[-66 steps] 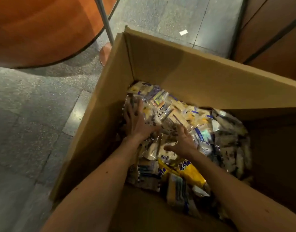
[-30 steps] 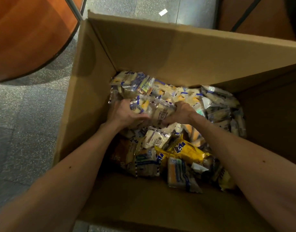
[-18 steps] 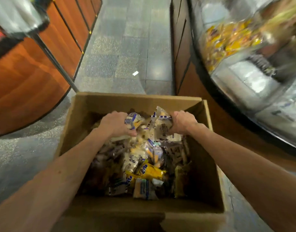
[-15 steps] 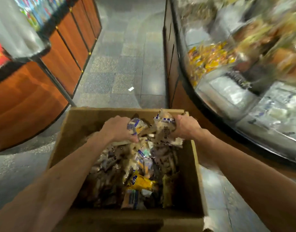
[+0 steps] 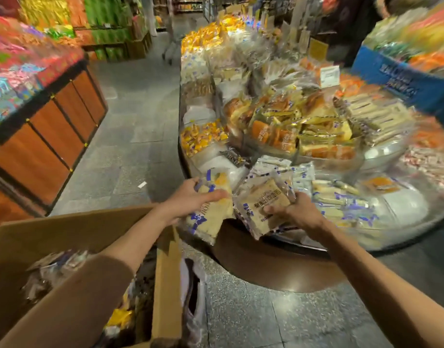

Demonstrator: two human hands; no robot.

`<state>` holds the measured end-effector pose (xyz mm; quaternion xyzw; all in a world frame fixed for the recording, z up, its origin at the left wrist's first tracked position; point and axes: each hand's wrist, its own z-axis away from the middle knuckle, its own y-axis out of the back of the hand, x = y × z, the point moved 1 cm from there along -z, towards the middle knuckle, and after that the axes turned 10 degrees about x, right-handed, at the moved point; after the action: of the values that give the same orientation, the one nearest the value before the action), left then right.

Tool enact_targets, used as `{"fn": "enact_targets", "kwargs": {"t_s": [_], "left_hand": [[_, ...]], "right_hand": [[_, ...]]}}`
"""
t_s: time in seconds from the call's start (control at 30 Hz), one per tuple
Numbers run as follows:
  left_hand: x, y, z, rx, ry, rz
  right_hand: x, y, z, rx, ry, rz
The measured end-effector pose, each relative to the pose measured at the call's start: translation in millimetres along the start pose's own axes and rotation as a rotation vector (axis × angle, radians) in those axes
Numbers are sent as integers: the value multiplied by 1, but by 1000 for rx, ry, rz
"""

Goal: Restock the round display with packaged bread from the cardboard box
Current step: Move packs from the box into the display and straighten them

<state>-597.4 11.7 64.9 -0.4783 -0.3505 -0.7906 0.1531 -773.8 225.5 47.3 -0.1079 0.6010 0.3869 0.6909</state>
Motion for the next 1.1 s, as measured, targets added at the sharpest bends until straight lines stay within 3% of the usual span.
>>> {"fn": "enact_targets", "kwargs": {"t_s": [0.17,0.3,0.47,0.67,0.83,1.0,1.1], "left_hand": [[41,-79,-5,-116,46,298],[64,-138,-20,-191,58,329],[63,-212,-40,-319,-5,149],[75,-291,-75,-343,-99,64],[121,-334,-112,-356,-259,66],[156,-362,-154,-291,-548,-189],[164,-376,-172,-356,-515,-130]], "right_hand": [[35,48,0,118,-96,-288],[49,80,-3,219,-155,-455],[87,100,-15,290,-233,-563],[119,119,-42,290,-410,-806],[118,148,-88,389,-457,-998],[112,177,-128,399,-416,-1247],[116,189,-144,403,-424,-1206]]}}
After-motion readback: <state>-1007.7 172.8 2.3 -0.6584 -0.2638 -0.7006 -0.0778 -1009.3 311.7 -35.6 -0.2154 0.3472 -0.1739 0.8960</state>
